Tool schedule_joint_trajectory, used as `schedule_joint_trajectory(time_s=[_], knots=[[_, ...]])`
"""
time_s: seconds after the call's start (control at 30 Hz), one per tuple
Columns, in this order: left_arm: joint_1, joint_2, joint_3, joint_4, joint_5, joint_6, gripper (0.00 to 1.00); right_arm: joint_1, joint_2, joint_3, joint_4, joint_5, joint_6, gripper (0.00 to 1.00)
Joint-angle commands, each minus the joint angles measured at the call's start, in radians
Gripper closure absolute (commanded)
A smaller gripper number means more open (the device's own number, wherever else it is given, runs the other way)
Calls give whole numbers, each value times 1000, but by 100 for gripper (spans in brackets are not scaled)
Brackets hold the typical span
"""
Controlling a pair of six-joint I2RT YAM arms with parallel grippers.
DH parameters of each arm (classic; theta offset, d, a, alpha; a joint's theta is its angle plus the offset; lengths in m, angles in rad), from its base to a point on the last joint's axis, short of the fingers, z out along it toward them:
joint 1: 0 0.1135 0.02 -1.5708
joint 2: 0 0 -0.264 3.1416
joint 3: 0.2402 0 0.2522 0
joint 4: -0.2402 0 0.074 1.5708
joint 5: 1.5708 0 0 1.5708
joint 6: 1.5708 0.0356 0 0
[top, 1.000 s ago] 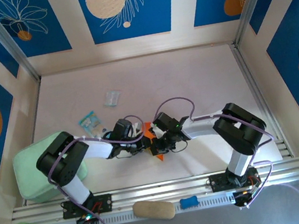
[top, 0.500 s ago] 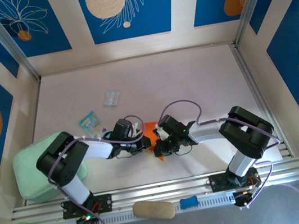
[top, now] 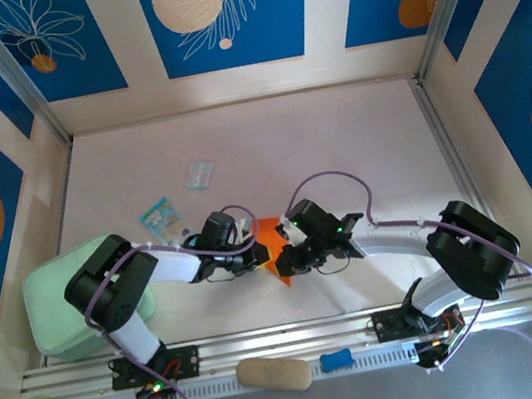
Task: Fold a paper plane with a square sheet of paper (pick it up from the middle)
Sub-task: Third fold the triangle at the center of the table.
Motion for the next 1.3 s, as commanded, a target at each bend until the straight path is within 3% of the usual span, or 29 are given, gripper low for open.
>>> schedule_joint_trajectory(time_s=[0.0, 0.3, 0.63, 1.0, 1.27], knots=[[-5, 28, -8, -81, -71, 6, 97, 5, 54, 57, -22, -19, -31, 91], [-5, 26, -10, -75, -69, 5, 97, 12, 181, 20, -1, -7, 3, 92], [-5, 33, -13, -63, -77, 0, 97, 13, 67, -196, 82, -36, 88, 92], [-7, 1, -71, 10, -123, -62, 98, -15, -82, -78, -64, 53, 31, 91], [-11, 11, -93, 63, -120, -93, 98, 8, 47, -8, -2, -30, 23, 91]])
